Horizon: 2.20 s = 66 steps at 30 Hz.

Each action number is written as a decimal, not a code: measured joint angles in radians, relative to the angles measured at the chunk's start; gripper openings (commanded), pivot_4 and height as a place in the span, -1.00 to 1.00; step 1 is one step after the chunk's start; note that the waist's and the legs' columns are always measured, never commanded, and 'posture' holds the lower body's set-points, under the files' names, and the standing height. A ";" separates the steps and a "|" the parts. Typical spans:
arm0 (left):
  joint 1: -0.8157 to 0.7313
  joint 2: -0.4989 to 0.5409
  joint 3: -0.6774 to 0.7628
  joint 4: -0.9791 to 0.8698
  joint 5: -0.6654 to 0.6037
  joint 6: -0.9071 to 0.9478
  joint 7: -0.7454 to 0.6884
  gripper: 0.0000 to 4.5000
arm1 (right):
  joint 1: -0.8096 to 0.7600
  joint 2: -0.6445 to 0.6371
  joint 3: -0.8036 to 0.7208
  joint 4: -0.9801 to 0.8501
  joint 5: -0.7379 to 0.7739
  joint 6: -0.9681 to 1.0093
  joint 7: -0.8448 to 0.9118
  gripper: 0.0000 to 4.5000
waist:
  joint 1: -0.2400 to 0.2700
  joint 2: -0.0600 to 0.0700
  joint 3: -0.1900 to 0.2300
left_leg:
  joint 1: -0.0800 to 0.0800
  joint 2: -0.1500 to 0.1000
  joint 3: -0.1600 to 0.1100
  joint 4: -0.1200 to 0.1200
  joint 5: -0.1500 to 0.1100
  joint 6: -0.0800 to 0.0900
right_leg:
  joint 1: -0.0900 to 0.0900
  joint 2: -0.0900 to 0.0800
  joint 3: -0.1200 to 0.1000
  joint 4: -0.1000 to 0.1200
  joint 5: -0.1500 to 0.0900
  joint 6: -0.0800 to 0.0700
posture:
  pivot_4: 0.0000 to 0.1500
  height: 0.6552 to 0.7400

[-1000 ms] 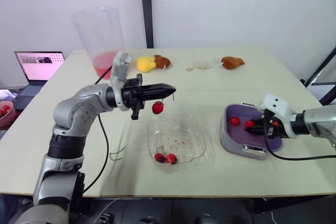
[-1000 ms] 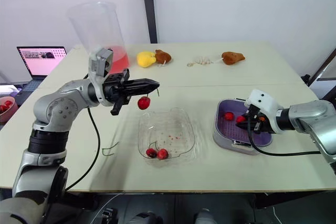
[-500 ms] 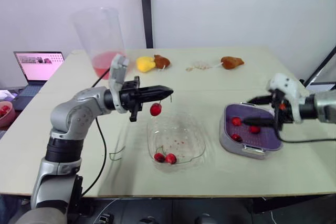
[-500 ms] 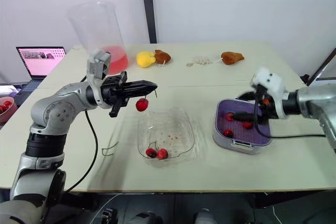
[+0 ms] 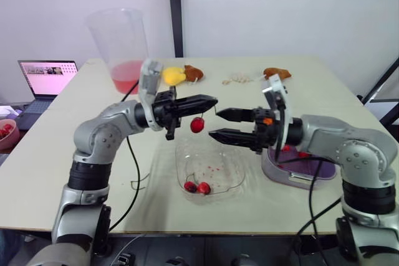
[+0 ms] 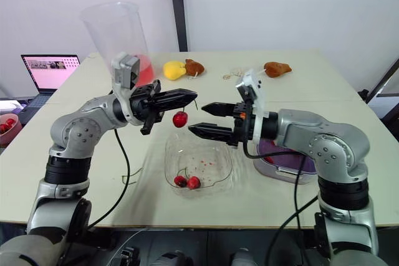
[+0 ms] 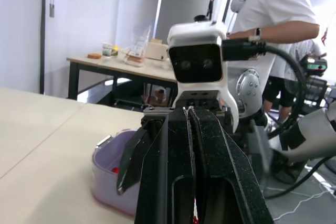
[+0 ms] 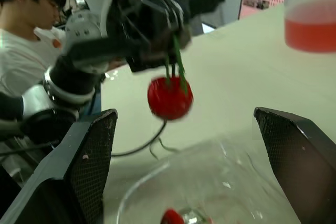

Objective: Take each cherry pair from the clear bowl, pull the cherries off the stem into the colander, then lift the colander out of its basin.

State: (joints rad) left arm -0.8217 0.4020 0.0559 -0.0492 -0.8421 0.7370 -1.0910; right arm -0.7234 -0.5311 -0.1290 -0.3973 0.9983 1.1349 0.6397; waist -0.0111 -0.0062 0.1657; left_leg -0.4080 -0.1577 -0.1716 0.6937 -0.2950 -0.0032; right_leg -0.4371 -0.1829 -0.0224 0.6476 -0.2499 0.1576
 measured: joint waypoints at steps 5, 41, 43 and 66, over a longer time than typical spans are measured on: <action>0.000 -0.012 -0.001 -0.011 -0.002 0.000 0.007 -1.00 | -0.001 0.071 0.042 0.005 0.010 0.000 -0.053 0.98 | -0.002 0.000 0.000 | 0.000 0.000 0.000 0.000 0.000 0.000 | 0.000 0.000 0.000 0.000 0.000 0.000 | 1.00 1.00; 0.000 -0.014 -0.005 0.010 0.017 -0.012 0.009 -1.00 | 0.004 0.080 0.095 0.022 0.005 -0.001 -0.127 -0.30 | -0.002 0.000 0.000 | 0.000 0.000 0.000 0.000 0.000 0.000 | 0.000 0.000 0.000 0.000 0.000 0.000 | 1.00 1.00; -0.001 -0.015 -0.005 0.013 0.024 -0.021 0.009 -1.00 | 0.022 0.072 0.108 0.012 -0.004 -0.001 -0.127 -0.30 | -0.002 0.000 0.000 | 0.000 0.000 0.000 0.000 0.000 0.000 | 0.000 0.000 0.000 0.000 0.000 0.000 | 1.00 1.00; -0.007 0.049 0.013 0.039 0.033 -0.048 0.007 -1.00 | 0.102 -0.436 0.045 0.035 -0.139 -0.060 0.085 -0.30 | 0.004 0.000 0.000 | 0.000 -0.002 0.000 0.000 -0.001 0.001 | 0.000 0.000 0.000 0.000 0.000 0.000 | 1.00 1.00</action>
State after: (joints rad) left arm -0.8289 0.4514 0.0691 -0.0104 -0.8086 0.6892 -1.0840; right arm -0.6214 -0.9674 -0.0839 -0.3624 0.8597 1.0753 0.7245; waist -0.0072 -0.0060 0.1657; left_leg -0.4082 -0.1592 -0.1717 0.6938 -0.2955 -0.0022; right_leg -0.4370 -0.1830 -0.0228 0.6474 -0.2500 0.1576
